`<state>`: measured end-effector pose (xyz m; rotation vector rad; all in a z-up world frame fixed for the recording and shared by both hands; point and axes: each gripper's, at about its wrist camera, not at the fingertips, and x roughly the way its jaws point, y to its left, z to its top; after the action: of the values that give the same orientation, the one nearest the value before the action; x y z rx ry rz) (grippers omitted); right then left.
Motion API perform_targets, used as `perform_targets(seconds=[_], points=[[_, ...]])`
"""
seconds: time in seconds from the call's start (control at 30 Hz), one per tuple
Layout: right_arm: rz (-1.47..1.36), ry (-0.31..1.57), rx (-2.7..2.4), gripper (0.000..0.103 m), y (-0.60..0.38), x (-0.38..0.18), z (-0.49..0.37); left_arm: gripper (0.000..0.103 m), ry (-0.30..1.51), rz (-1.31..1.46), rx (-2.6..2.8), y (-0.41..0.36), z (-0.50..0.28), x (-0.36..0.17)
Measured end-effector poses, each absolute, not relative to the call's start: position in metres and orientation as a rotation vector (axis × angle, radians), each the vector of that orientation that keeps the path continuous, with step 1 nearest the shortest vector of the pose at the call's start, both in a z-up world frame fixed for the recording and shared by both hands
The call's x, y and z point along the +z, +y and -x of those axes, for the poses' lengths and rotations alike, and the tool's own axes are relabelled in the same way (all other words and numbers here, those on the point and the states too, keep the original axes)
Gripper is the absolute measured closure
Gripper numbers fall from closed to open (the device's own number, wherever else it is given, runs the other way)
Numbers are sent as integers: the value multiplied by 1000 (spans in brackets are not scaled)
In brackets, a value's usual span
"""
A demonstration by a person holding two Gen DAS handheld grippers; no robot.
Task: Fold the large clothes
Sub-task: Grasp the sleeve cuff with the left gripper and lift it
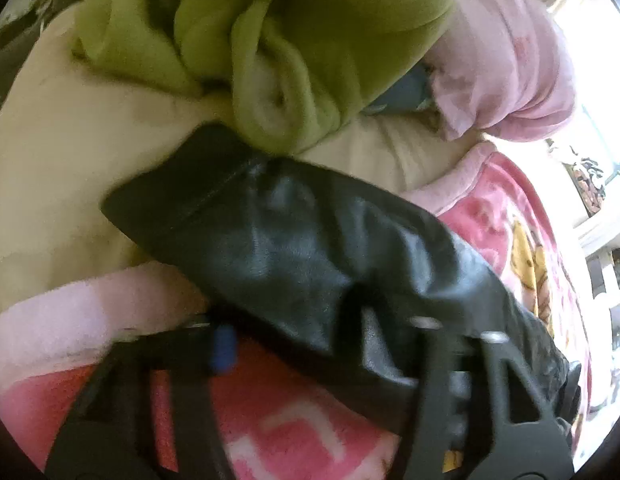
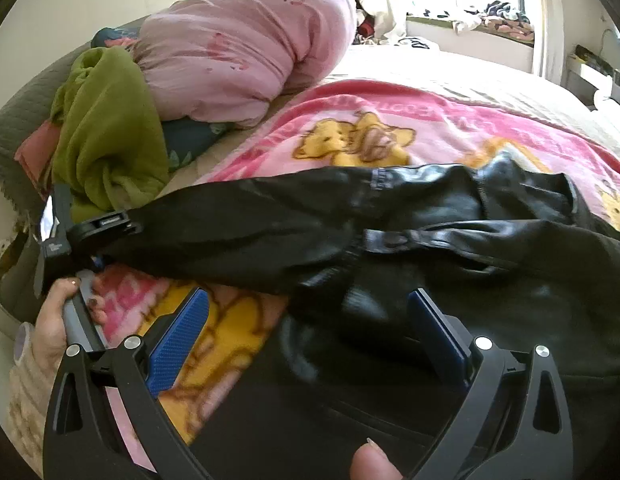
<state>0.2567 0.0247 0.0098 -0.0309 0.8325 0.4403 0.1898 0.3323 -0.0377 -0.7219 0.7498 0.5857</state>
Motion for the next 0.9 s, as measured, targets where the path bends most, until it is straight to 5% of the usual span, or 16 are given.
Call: perform_targets(seconds=[0.13, 0.9], points=[[8, 826, 407, 4, -2, 10, -253, 100, 672, 770, 496, 333, -184, -25], [-78, 722, 225, 4, -185, 34, -210, 103, 397, 408, 123, 146, -176, 150]])
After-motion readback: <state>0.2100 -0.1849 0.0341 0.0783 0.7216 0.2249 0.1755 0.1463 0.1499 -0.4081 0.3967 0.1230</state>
